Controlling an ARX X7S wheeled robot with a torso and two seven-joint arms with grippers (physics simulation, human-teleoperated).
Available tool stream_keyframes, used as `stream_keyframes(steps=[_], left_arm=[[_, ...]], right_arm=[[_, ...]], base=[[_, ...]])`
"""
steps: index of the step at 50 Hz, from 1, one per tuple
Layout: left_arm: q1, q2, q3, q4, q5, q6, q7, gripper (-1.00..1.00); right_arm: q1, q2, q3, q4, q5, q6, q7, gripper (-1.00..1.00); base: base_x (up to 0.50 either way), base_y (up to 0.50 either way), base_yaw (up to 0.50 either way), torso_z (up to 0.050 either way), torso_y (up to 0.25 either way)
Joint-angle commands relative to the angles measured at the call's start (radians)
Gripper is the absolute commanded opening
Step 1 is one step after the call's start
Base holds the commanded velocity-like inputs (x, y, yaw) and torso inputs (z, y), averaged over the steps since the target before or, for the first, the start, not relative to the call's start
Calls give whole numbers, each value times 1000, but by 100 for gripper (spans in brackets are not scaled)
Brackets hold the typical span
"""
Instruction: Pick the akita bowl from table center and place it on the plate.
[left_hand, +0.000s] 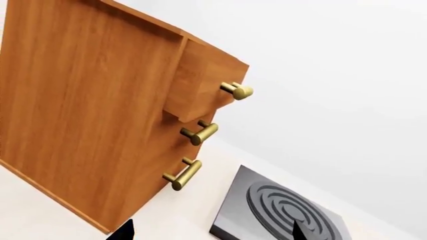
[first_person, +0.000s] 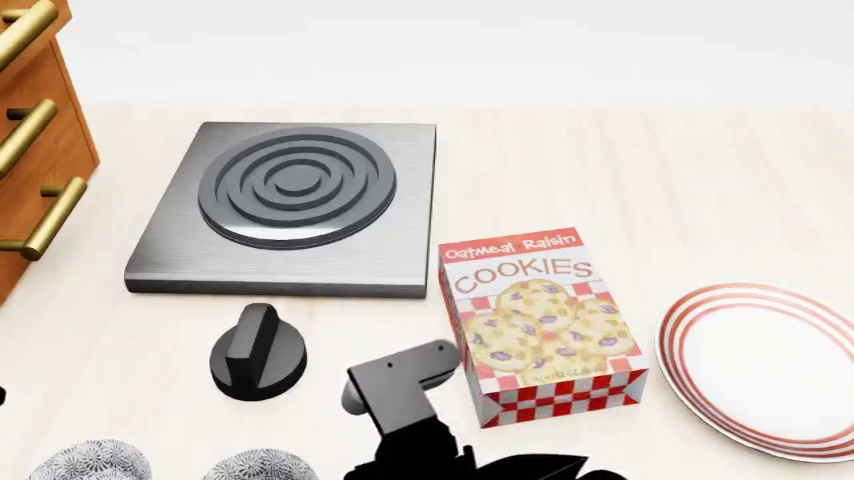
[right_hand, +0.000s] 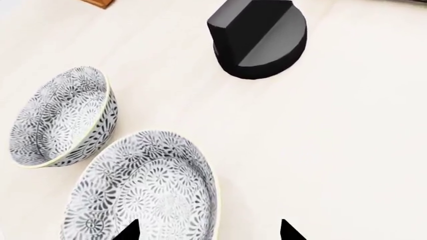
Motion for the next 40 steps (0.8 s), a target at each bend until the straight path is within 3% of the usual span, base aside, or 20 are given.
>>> stream_keyframes(steps=[1,40], left_arm=[[-3,15,-28,-25,8,44,20,100],[-7,-4,-34,-23,-22,47,-2,100]], right_arm=[[9,-40,8,64,3,-44,-67,100],[14,-44,-9,97,11,-71,-84,100]], base=[[0,0,0,0,0],[0,0,0,0,0]])
